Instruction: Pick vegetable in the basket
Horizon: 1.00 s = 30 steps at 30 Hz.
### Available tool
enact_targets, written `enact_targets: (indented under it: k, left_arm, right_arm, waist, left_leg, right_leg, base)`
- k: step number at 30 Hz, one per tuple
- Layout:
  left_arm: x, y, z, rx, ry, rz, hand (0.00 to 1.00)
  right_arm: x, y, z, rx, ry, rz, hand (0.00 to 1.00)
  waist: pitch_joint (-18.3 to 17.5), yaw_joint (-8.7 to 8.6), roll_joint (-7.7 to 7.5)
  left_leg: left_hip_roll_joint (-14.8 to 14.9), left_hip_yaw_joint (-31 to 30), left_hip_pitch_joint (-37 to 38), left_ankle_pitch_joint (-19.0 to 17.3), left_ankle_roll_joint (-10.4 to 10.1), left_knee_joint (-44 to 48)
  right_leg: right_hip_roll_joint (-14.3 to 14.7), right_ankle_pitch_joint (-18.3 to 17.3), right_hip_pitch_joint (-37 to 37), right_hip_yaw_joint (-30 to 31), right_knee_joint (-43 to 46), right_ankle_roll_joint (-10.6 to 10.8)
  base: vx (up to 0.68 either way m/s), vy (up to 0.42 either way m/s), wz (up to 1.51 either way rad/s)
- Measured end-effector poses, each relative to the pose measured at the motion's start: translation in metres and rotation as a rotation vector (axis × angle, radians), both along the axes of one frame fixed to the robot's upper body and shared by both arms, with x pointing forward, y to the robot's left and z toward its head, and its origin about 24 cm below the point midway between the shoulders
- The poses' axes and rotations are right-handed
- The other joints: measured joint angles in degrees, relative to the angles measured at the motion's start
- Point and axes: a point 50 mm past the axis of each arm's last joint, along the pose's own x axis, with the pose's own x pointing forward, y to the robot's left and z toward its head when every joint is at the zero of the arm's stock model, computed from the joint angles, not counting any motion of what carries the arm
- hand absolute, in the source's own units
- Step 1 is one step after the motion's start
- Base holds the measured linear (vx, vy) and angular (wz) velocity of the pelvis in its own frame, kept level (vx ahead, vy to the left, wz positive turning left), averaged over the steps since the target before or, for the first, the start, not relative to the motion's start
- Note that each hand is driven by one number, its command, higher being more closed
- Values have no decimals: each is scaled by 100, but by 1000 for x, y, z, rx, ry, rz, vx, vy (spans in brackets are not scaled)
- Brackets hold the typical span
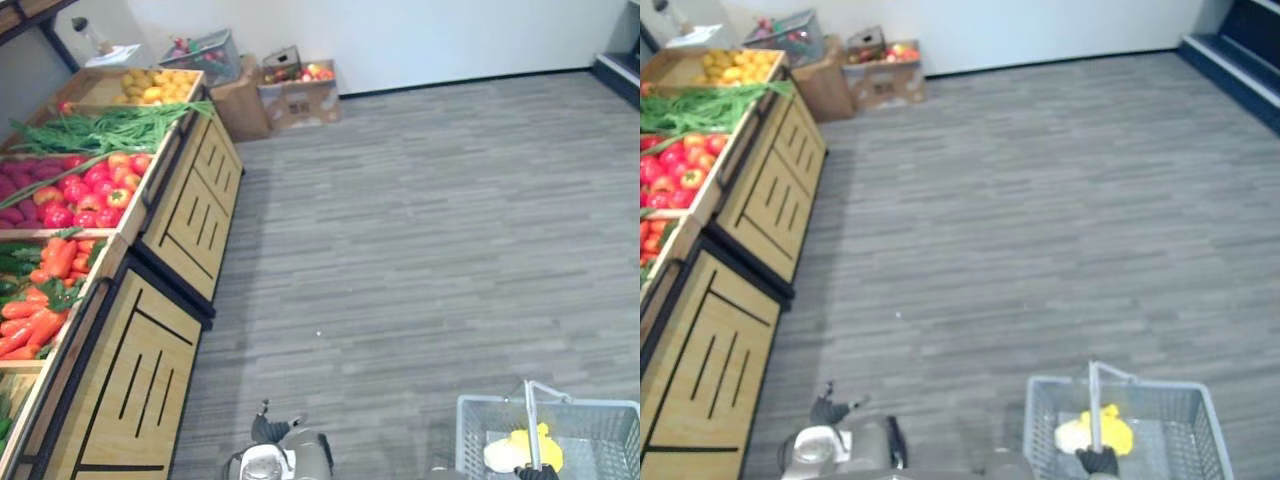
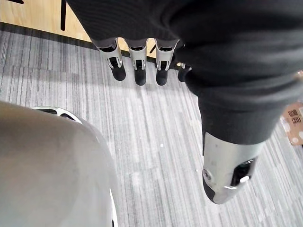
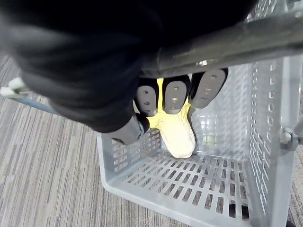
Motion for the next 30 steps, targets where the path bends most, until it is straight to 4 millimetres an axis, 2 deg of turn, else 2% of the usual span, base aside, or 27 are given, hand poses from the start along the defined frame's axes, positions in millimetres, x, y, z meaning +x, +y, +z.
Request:
enact_targets:
  k: [2, 3, 4, 5, 6, 7, 8, 9, 10, 11, 12, 13, 14, 15, 16, 18, 20, 21, 23, 25, 26, 27, 29, 30]
  left_arm:
    - [0, -2, 0, -5, -1, 0, 0]
    - [0, -1, 0, -3, 0, -1, 0]
    - [0, -1, 0, -2, 1, -1, 0]
    - [1, 4, 1, 18, 1, -16, 0]
    - [0, 6, 1, 24, 2, -16, 0]
    - [-2, 10, 1, 38, 10, -22, 0]
    - [-4, 12, 0, 43, 20, -26, 0]
    - [-6, 13, -2, 50, 36, -44, 0]
    - [-8, 13, -3, 59, 57, -77, 0]
    - [-9, 14, -4, 65, 67, -92, 0]
    - [-12, 15, -5, 79, 84, -120, 0]
    - [-14, 18, -6, 102, 103, -155, 0]
    - [-16, 22, -6, 113, 119, -165, 0]
    - [-22, 26, -8, 122, 146, -169, 0]
    - [-28, 29, -10, 129, 168, -169, 0]
    - [-32, 31, -11, 133, 187, -162, 0]
    - [-36, 31, -12, 125, 193, -139, 0]
    - [-36, 30, -12, 122, 193, -137, 0]
    - [-36, 27, -12, 100, 185, -98, 0]
    - [-36, 28, -12, 93, 175, -67, 0]
    - [-35, 30, -11, 96, 170, -55, 0]
    - [-34, 28, -12, 81, 174, -34, 0]
    - [-31, 21, -12, 59, 158, -27, 0]
    - [-30, 19, -12, 48, 146, -3, 0]
  right_arm:
    - [4, -1, 2, -11, -13, 0, 100]
    - [3, 0, 1, -12, -9, 4, 100]
    - [2, 0, 1, -11, -6, 5, 100]
    - [-4, 7, -2, 9, 14, 11, 100]
    - [-5, 9, -3, 14, 20, 15, 100]
    - [-6, 12, -5, 20, 27, 23, 100]
    - [-8, 13, -6, 28, 39, 19, 100]
    - [-13, 11, -7, 34, 51, -4, 100]
    - [-14, 8, -7, 33, 50, -36, 100]
    - [-15, 7, -8, 31, 53, -43, 100]
    - [-16, 6, -8, 28, 57, -46, 100]
    - [-15, 9, -8, 35, 53, -41, 100]
    - [-13, 11, -9, 41, 49, -33, 100]
    - [-12, 15, -9, 52, 49, -20, 100]
    - [-15, 17, -10, 59, 58, -8, 100]
    - [-17, 21, -12, 74, 63, -7, 100]
    - [-20, 28, -13, 91, 67, -15, 100]
    - [-22, 29, -14, 94, 71, -18, 100]
    - [-31, 34, -16, 110, 97, -29, 100]
    - [-33, 38, -17, 123, 104, -32, 100]
    - [-36, 42, -19, 134, 112, -36, 100]
    - [-36, 42, -19, 135, 122, -41, 100]
    - [-31, 37, -17, 124, 103, -29, 100]
    - [-29, 36, -16, 122, 96, -20, 100]
  waist:
    - [-12, 1, -25]
    - [-27, -4, -65]
    - [-39, -4, -82]
    - [-221, 1, -275]
    - [-263, -1, -314]
    - [-400, 4, -366]
    - [-496, 1, -410]
    - [-605, -14, -492]
    - [-628, -58, -505]
    - [-629, -70, -506]
    - [-634, -104, -517]
    - [-613, -197, -534]
    - [-608, -251, -551]
    - [-588, -330, -517]
    - [-558, -325, -461]
    - [-540, -312, -425]
    - [-501, -301, -370]
    - [-488, -298, -349]
    - [-498, -279, -269]
    - [-486, -226, -299]
    - [-489, -198, -420]
    - [-424, -130, -369]
    - [-397, -58, -232]
    - [-385, 8, -189]
  left_leg:
    - [-47, 14, -20, 107, 33, -722]
    - [1, 316, -18, 514, -2, -731]
    - [7, 412, -18, 597, 17, -699]
    - [-97, 891, -42, 563, 311, -361]
    - [-133, 883, -102, 437, 364, -259]
    - [-185, 848, -207, 285, 440, -73]
    - [-241, 848, -217, 210, 494, -16]
    - [-390, 835, -146, 74, 577, -31]
    - [-572, 686, 123, -111, 622, -144]
    - [-640, 643, 290, -172, 665, -242]
    - [-758, 550, 553, -224, 709, -427]
    - [-927, 423, 880, -279, 770, -638]
    - [-991, 349, 1018, -296, 794, -705]
    - [-1075, 179, 1317, -322, 834, -849]
    - [-1127, 9, 1647, -346, 832, -1077]
    - [-1197, -264, 1994, -400, 831, -1314]
    - [-1232, -752, 2340, -616, 803, -1287]
    - [-1217, -895, 2405, -696, 776, -1274]
    - [-1088, -1527, 2489, -1123, 654, -930]
    - [-997, -1957, 2452, -1425, 458, -637]
    - [-1010, -2187, 2360, -1632, 358, -390]
    - [-886, -2397, 2273, -1808, 193, -92]
    - [-673, -2500, 2179, -1726, 156, 60]
    - [-601, -2690, 2173, -1642, 66, 47]
  right_leg:
    - [-166, -171, 141, -1, -40, 209]
    - [-292, -240, 312, 30, -149, 319]
    - [-312, -240, 347, 36, -188, 319]
    - [-540, -81, 534, 211, -457, 297]
    - [-563, 105, 495, 354, -484, 233]
    - [-603, 539, 410, 672, -479, 225]
    - [-628, 734, 377, 813, -444, 267]
    - [-654, 1123, 250, 1054, -160, 302]
    - [-669, 1825, 36, 1212, 623, 361]
    - [-666, 2228, -90, 1277, 1023, 388]
    - [-663, 2964, -339, 1409, 1639, 492]
    - [-657, 3522, -754, 1635, 2636, 651]
    - [-625, 3418, -962, 1694, 3138, 619]
    - [-485, 2986, -1343, 1746, 3824, 634]
    - [-304, 2494, -1625, 1724, 4118, 481]
    - [-135, 2019, -1922, 1632, 4081, 367]
    - [79, 1483, -2237, 1566, 3566, 267]
    - [126, 1421, -2243, 1571, 3339, 216]
    - [272, 1375, -2178, 1685, 2028, 138]
    - [307, 1423, -1997, 1865, 777, 173]
    - [248, 1488, -1778, 2017, -21, 248]
    - [341, 1469, -1623, 1764, -154, 364]
    - [378, 1168, -1575, 1296, 233, 231]
    - [417, 986, -1581, 1232, 524, 187]
  base:
    - [375, 305, 8]
    - [385, 347, 5]
    - [552, 416, 17]
    - [494, 334, 15]
    - [608, 437, 17]
    - [408, 328, 11]
    - [533, 418, 28]
    - [533, 381, 49]
    - [616, 429, 55]
    - [485, 339, 56]
    - [465, 297, 62]
    - [360, 204, 65]
    - [509, 227, 79]
    - [401, 150, 77]
    - [396, 125, 76]
    - [332, 22, 77]
    - [353, -81, 108]
    - [328, -191, 118]
    - [368, -283, 140]
    - [312, -280, 121]
    - [297, -300, 112]
    - [359, -337, 109]
    - [388, -349, 113]
    - [284, -267, 102]
